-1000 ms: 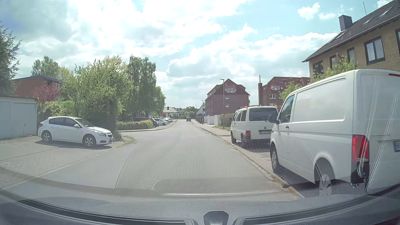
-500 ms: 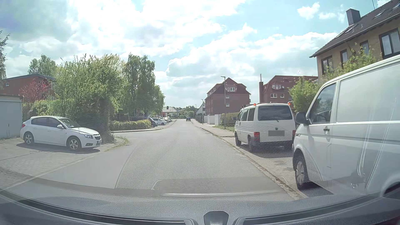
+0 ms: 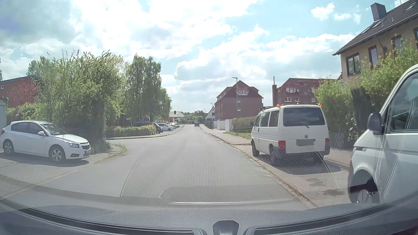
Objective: Follow the waypoints while adhering to traffic rules and regulations
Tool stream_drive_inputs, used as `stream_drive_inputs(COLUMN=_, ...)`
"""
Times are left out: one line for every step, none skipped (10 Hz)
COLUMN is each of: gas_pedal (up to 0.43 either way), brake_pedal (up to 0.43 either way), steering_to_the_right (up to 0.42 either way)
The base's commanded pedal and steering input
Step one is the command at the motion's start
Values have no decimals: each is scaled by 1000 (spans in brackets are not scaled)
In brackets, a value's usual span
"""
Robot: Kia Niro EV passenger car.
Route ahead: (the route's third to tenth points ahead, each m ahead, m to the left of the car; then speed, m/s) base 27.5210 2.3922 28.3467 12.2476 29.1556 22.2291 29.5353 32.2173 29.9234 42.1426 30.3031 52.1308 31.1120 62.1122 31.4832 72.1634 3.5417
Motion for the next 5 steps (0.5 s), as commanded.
stream_drive_inputs(gas_pedal=8, brake_pedal=0, steering_to_the_right=-5)
stream_drive_inputs(gas_pedal=8, brake_pedal=0, steering_to_the_right=-5)
stream_drive_inputs(gas_pedal=8, brake_pedal=0, steering_to_the_right=-6)
stream_drive_inputs(gas_pedal=8, brake_pedal=0, steering_to_the_right=-6)
stream_drive_inputs(gas_pedal=8, brake_pedal=0, steering_to_the_right=-6)
